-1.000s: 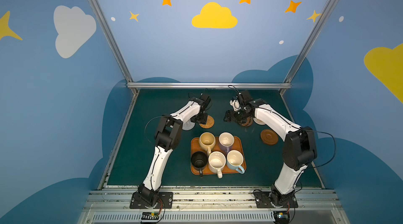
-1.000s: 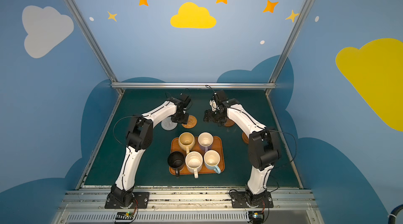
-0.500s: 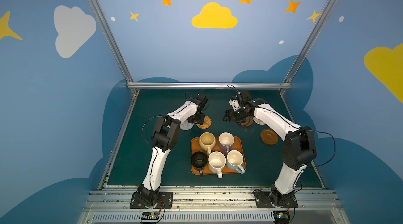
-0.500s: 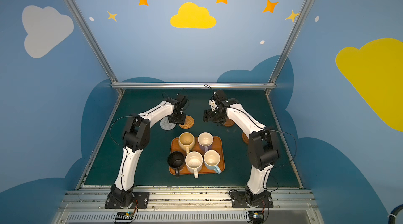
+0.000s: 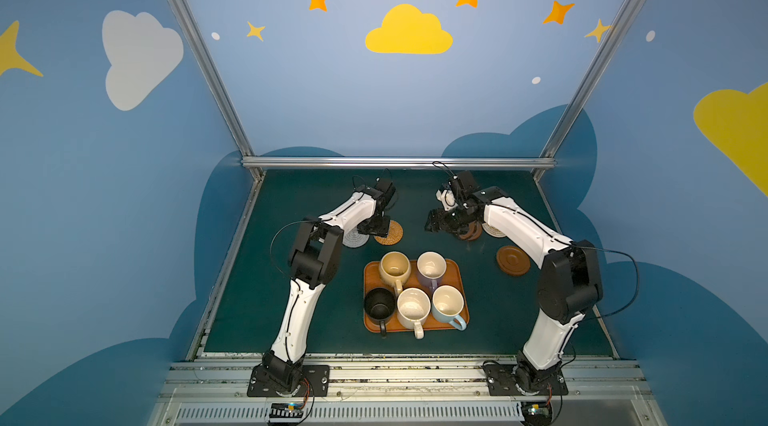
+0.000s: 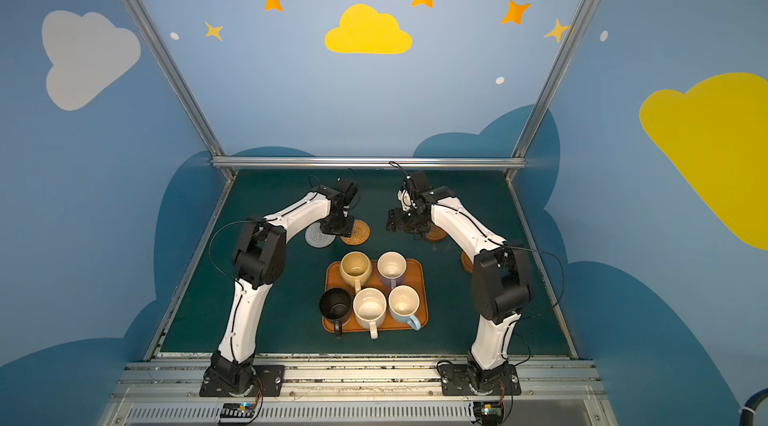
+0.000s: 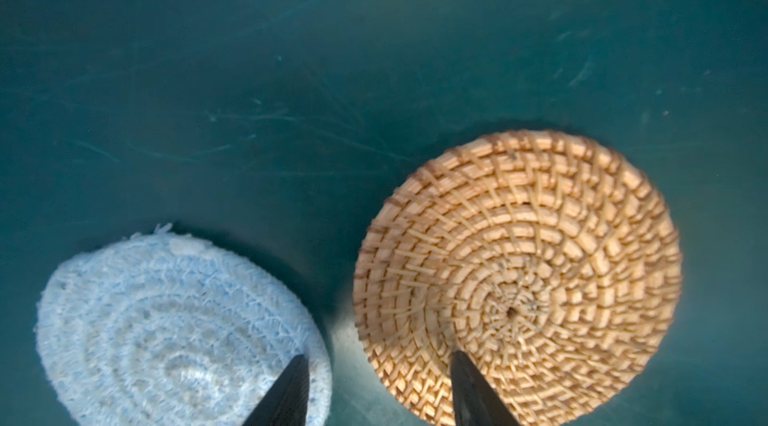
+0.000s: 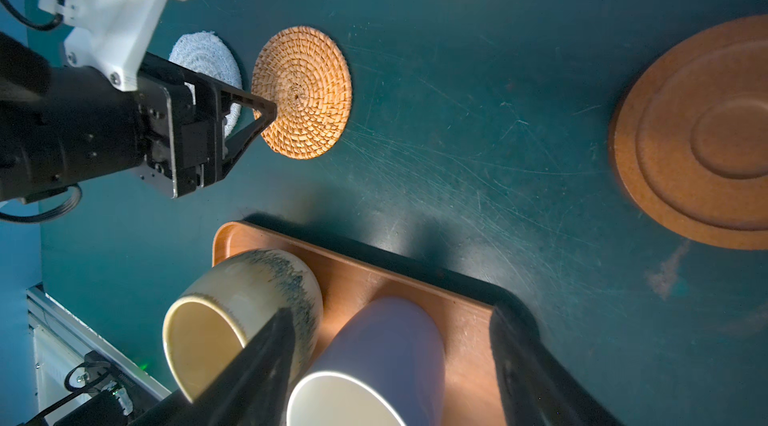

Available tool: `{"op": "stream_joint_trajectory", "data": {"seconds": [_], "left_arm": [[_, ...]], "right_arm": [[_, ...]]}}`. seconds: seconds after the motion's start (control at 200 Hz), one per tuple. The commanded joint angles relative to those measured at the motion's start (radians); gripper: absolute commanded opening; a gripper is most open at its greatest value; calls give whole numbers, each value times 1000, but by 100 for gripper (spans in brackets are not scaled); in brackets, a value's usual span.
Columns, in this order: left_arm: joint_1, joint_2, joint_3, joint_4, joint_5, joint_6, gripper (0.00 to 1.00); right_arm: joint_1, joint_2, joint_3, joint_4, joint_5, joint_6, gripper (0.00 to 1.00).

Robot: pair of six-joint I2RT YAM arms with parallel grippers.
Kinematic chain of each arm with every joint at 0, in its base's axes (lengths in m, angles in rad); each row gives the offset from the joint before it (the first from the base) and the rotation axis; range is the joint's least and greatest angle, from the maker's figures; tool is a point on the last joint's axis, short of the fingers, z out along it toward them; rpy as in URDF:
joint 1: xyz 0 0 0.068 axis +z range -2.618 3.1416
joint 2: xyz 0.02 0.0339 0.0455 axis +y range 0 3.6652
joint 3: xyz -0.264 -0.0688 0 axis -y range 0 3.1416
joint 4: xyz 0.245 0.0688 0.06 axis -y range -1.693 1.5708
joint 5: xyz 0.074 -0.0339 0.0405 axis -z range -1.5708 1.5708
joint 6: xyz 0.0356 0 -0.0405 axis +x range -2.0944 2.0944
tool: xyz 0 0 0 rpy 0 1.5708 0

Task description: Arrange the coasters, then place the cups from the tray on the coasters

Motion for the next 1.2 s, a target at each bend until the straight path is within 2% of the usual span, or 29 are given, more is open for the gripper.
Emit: {"op": "stream_joint_trajectory", "data": {"seconds": [0.0, 0.2, 0.37, 0.466, 0.586, 0.696, 0.846, 0.976, 1.191], "left_arm": [[0, -68, 29, -35, 9, -11, 56], [0, -101, 82, -68, 21, -13, 58], [7, -157, 61, -64, 62, -34, 60], [7, -203, 38, -48, 83, -40, 63], [7, -272, 14, -30, 118, -39, 77], [10, -366, -49, 45, 189, -45, 99], [20, -475, -135, 175, 357, -61, 100], [21, -535, -205, 260, 435, -109, 100], [21, -619, -328, 393, 455, -170, 100]], "right_arm": [[4, -5, 36, -21, 13, -3, 75], [3, -23, 40, -34, 42, -13, 77], [-1, -73, 25, -40, 116, -11, 88], [-17, -110, 5, -37, 148, -9, 88], [-55, -140, -12, -42, 147, -17, 88], [-94, -163, -37, -36, 148, -26, 88], [-162, -173, -69, -23, 140, 5, 88], [-216, -160, -78, -17, 95, 36, 88], [-251, -113, -38, -39, 134, 6, 88]]}}
